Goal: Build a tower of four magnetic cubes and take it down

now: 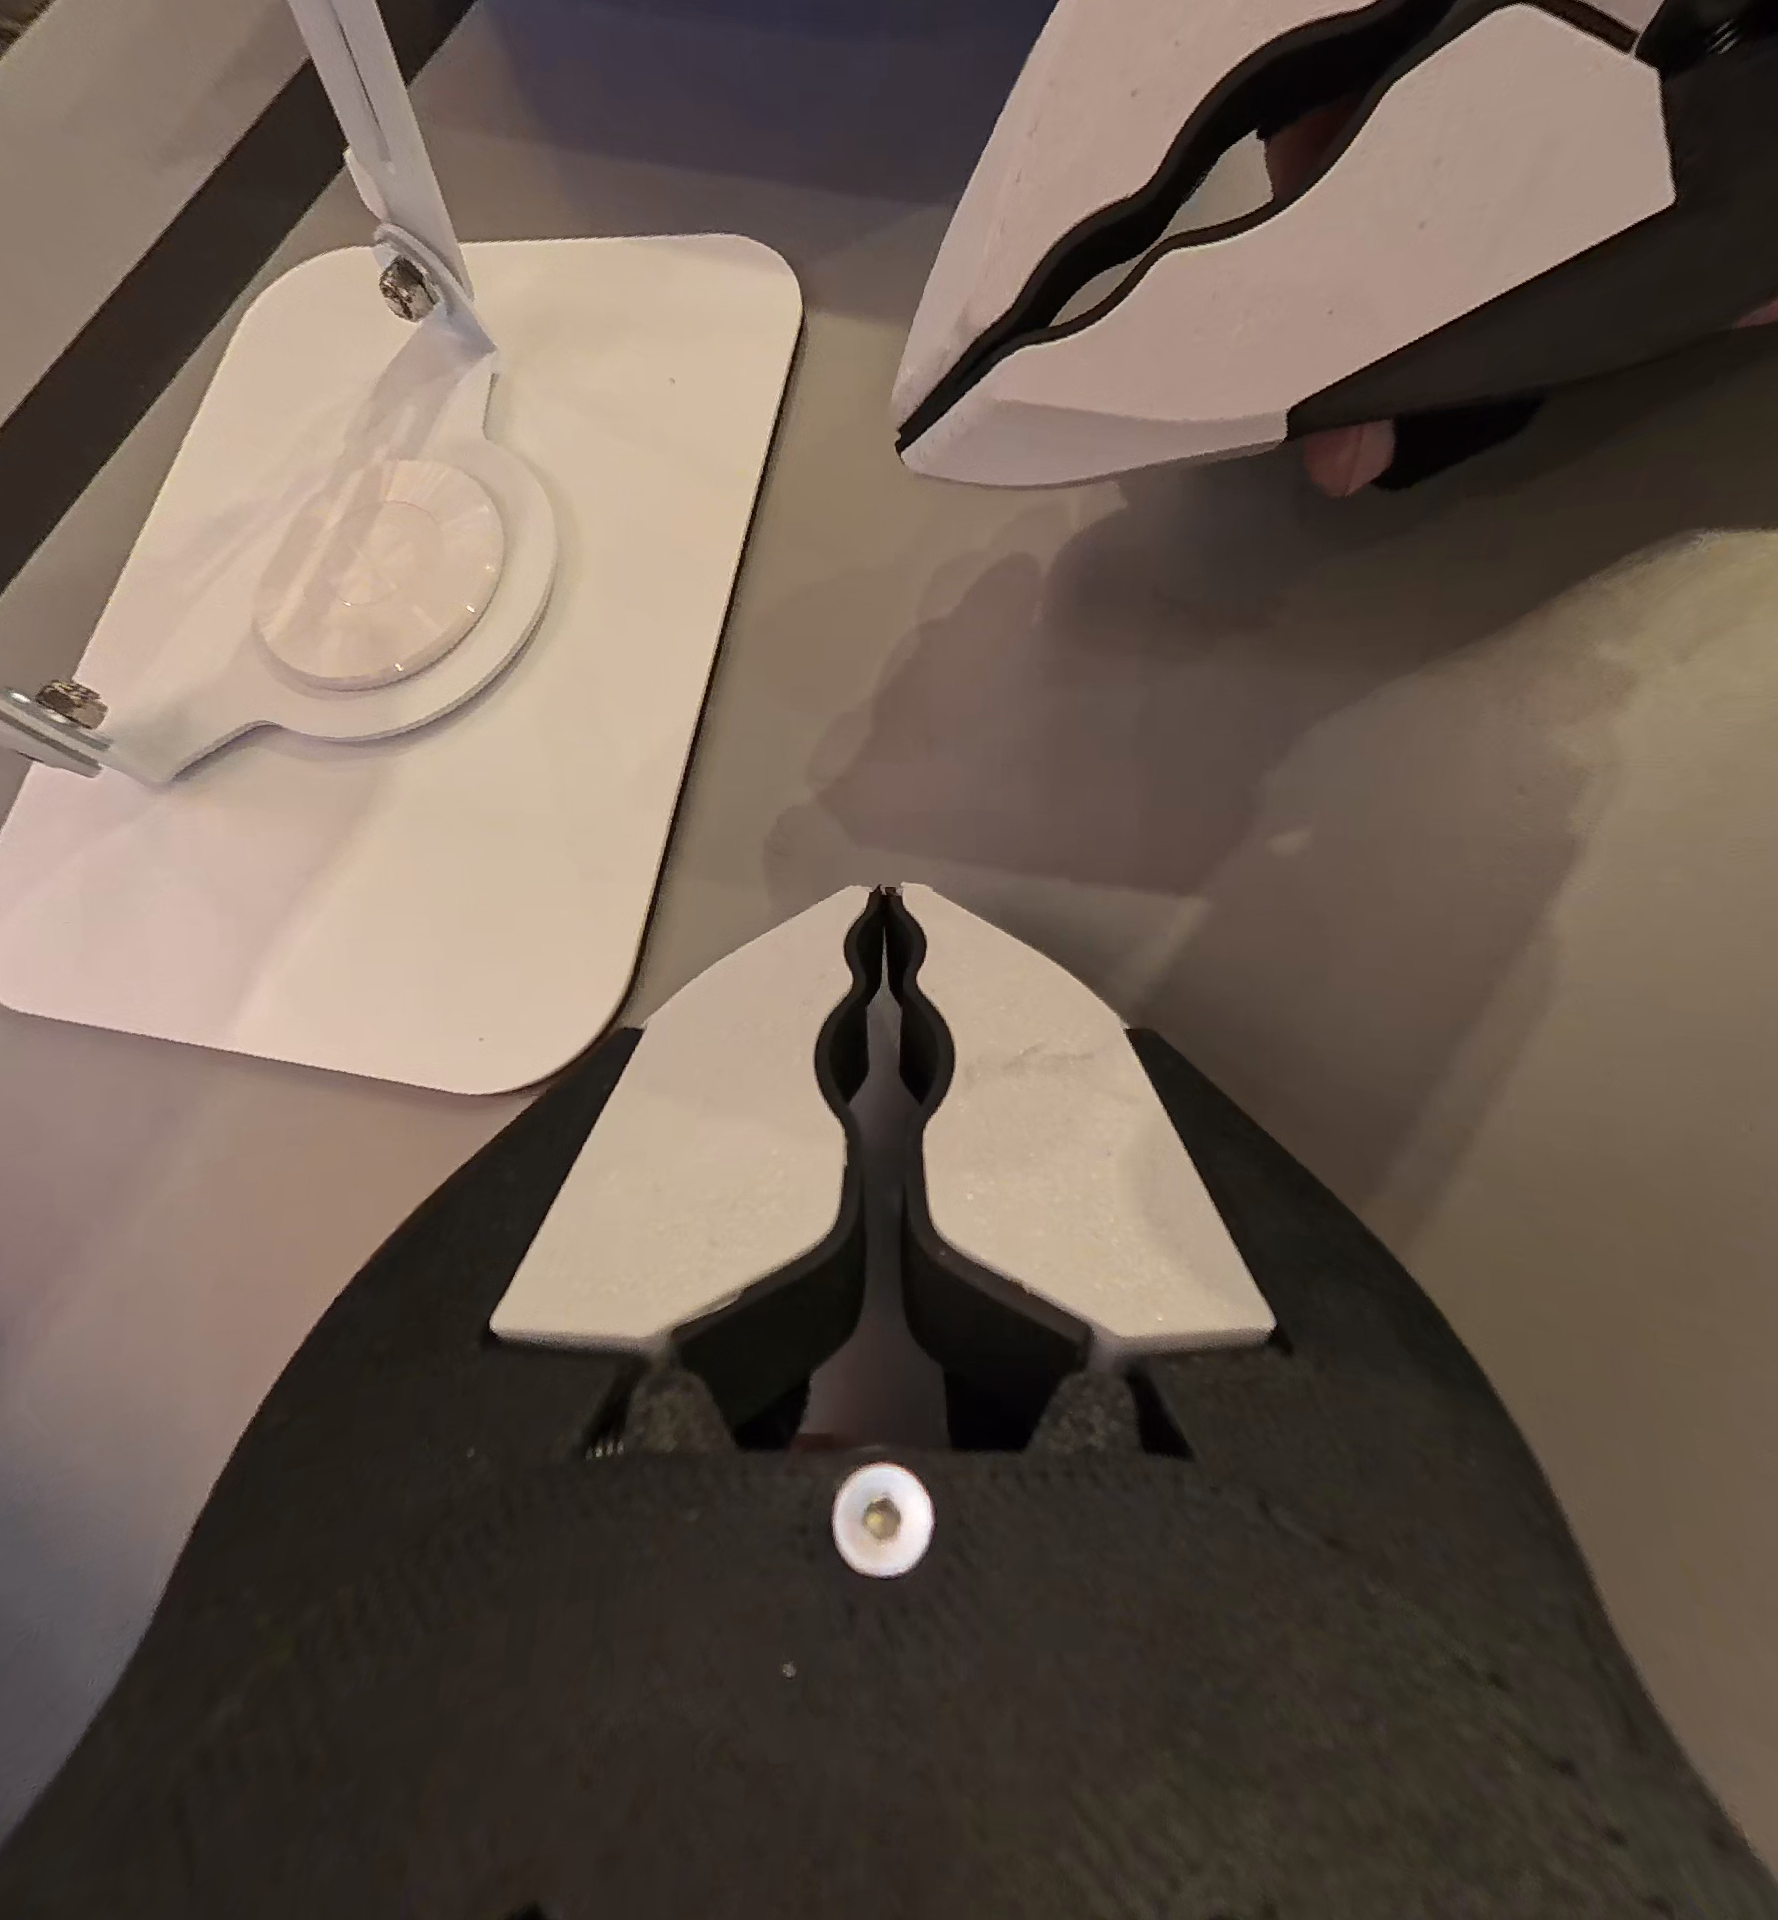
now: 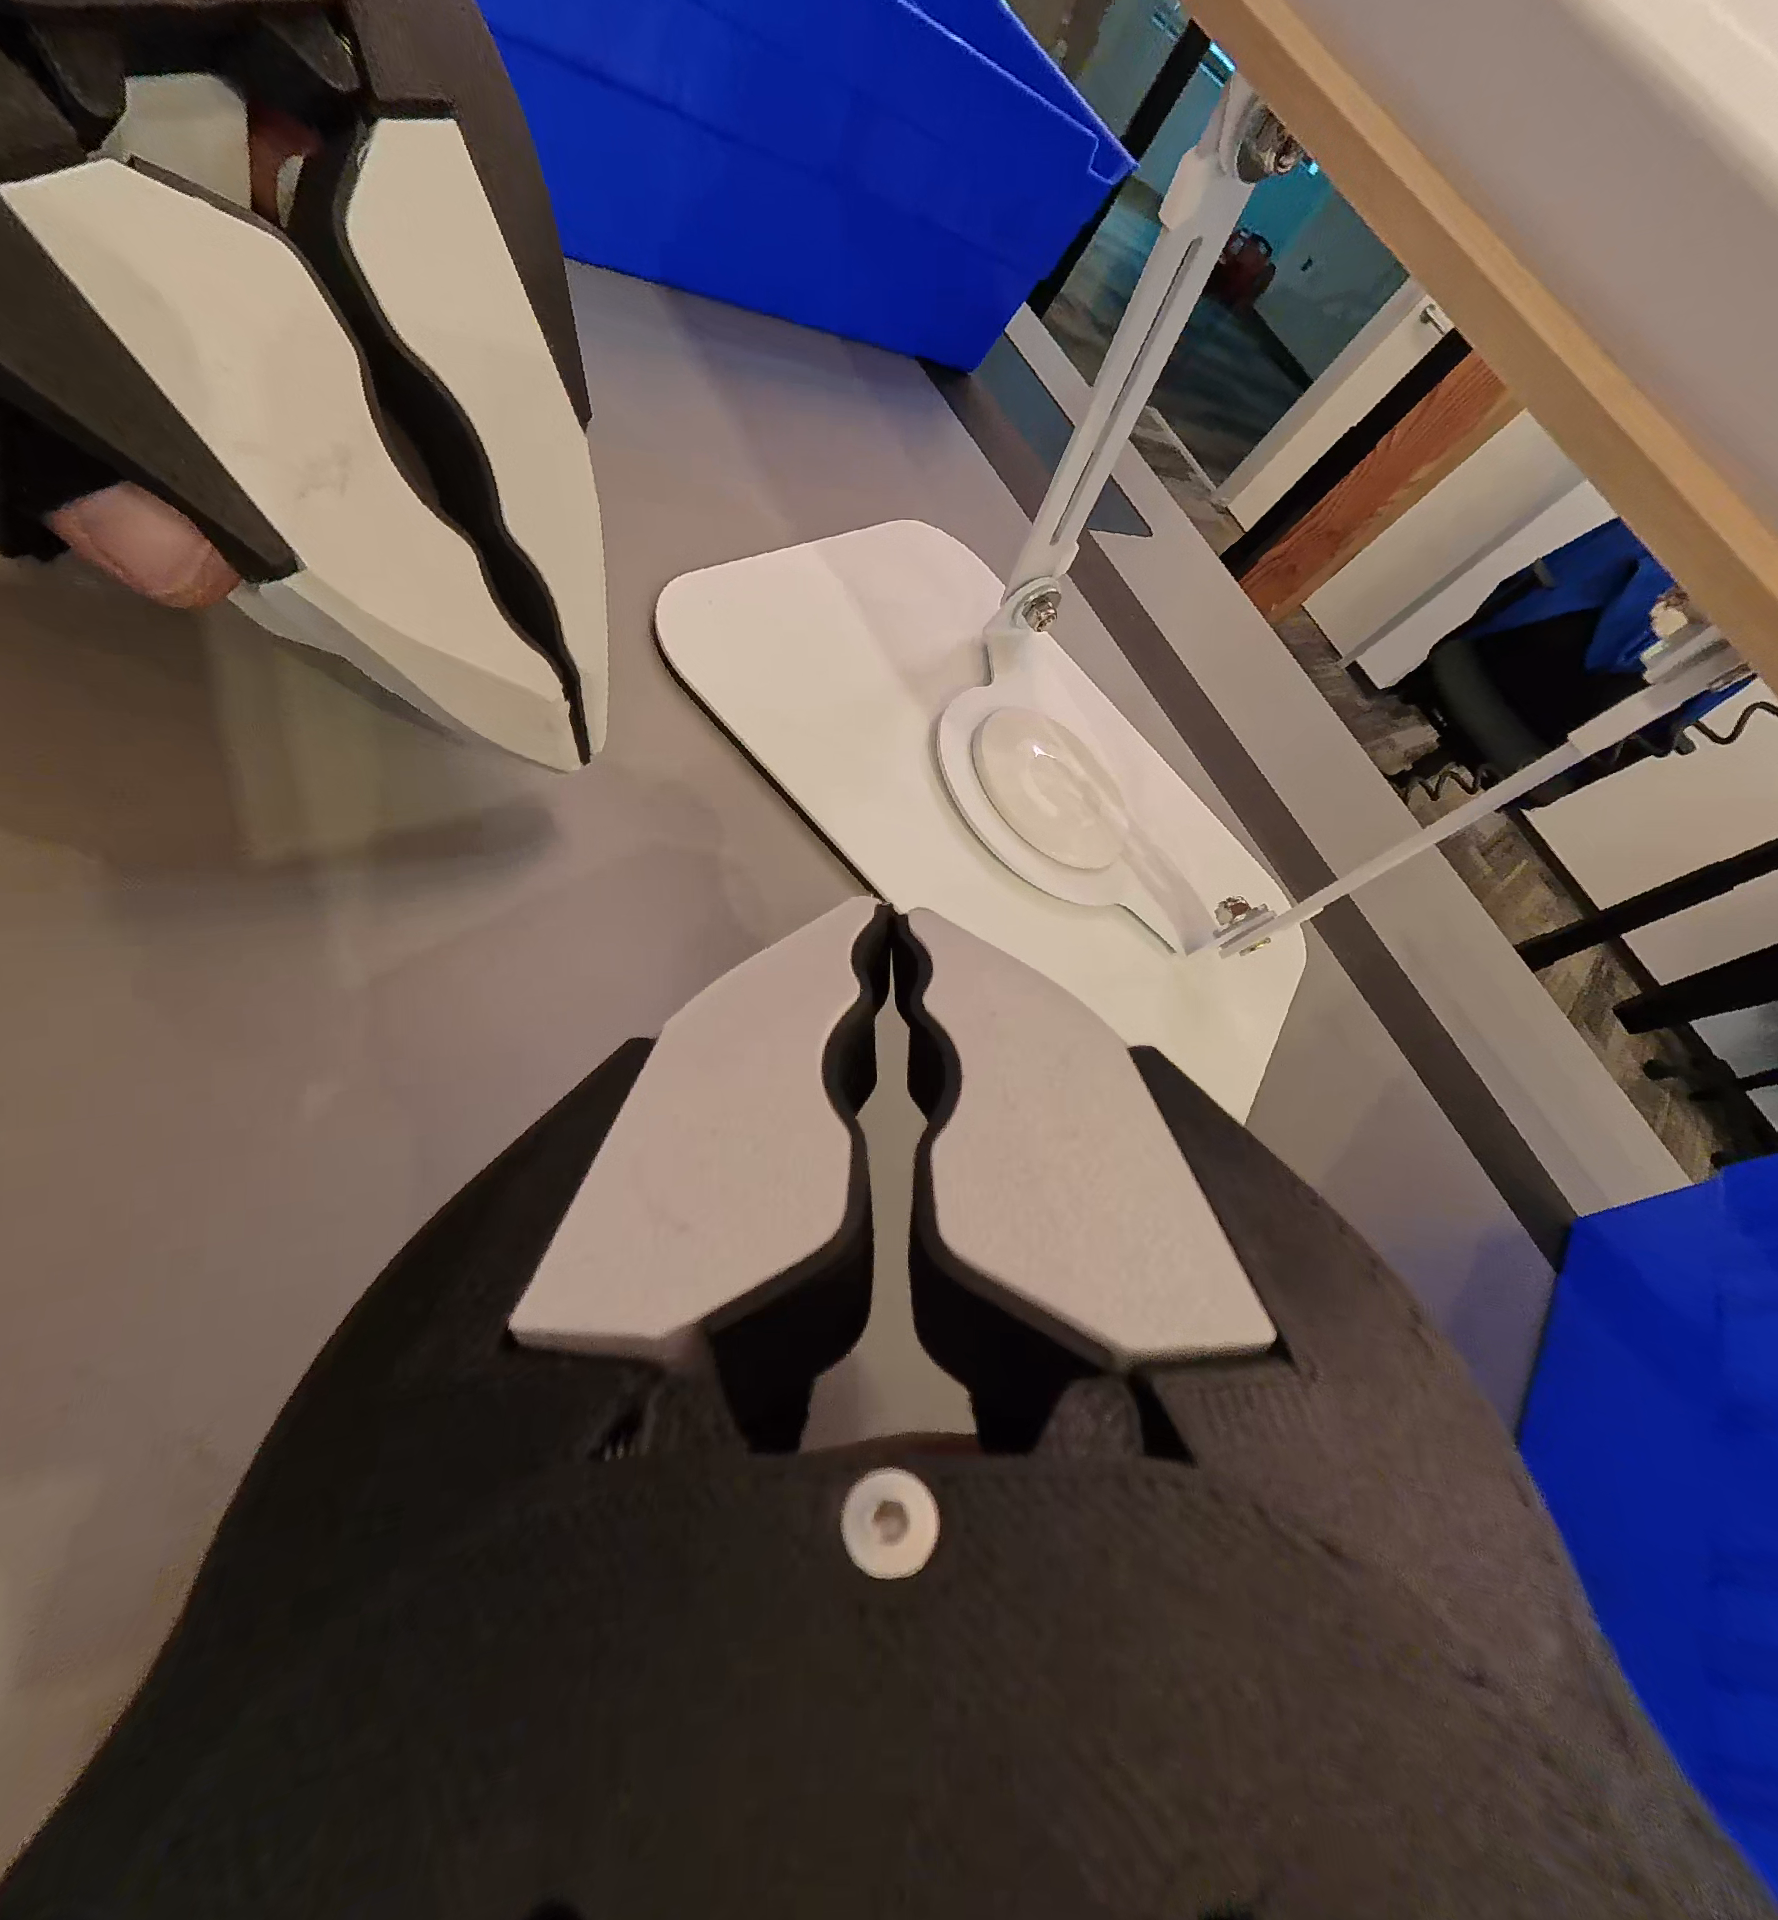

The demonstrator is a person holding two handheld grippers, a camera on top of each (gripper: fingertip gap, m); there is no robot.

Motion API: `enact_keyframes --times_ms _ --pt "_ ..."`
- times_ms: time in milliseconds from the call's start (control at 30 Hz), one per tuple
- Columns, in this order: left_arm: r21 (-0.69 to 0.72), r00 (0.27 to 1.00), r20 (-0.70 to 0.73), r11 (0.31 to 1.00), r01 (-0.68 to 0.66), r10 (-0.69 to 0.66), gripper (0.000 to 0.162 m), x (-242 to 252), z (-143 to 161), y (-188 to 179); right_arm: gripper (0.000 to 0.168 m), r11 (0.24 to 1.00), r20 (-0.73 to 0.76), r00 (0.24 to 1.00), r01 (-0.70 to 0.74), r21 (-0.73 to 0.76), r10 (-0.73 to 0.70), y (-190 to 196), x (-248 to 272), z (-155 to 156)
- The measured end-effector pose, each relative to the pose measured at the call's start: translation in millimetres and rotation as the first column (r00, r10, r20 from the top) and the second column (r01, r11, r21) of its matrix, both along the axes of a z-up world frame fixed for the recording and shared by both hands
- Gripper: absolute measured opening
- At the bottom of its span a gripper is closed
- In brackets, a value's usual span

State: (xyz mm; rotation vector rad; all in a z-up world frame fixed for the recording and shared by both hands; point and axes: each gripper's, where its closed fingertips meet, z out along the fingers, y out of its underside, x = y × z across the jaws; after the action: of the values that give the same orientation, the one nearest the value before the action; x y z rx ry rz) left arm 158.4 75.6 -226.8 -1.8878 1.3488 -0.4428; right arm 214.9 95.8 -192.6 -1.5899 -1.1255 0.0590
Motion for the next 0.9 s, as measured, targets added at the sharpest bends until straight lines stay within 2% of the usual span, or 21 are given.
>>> enact_keyframes --times_ms 700,900 --pt "0.098 0.997 0.024 0.992 -0.074 0.072 0.000 -4.7 9.0 11.6 0.000 0.999 -0.004 0.999 0.039 0.012 -0.039 5.7 1.4 2.1" --pt "0.161 0.988 0.051 0.975 -0.153 0.146 0.000 -11.5 16.9 23.4 0.000 0.998 -0.014 0.998 0.064 0.018 -0.064 6.5 2.7 5.5"
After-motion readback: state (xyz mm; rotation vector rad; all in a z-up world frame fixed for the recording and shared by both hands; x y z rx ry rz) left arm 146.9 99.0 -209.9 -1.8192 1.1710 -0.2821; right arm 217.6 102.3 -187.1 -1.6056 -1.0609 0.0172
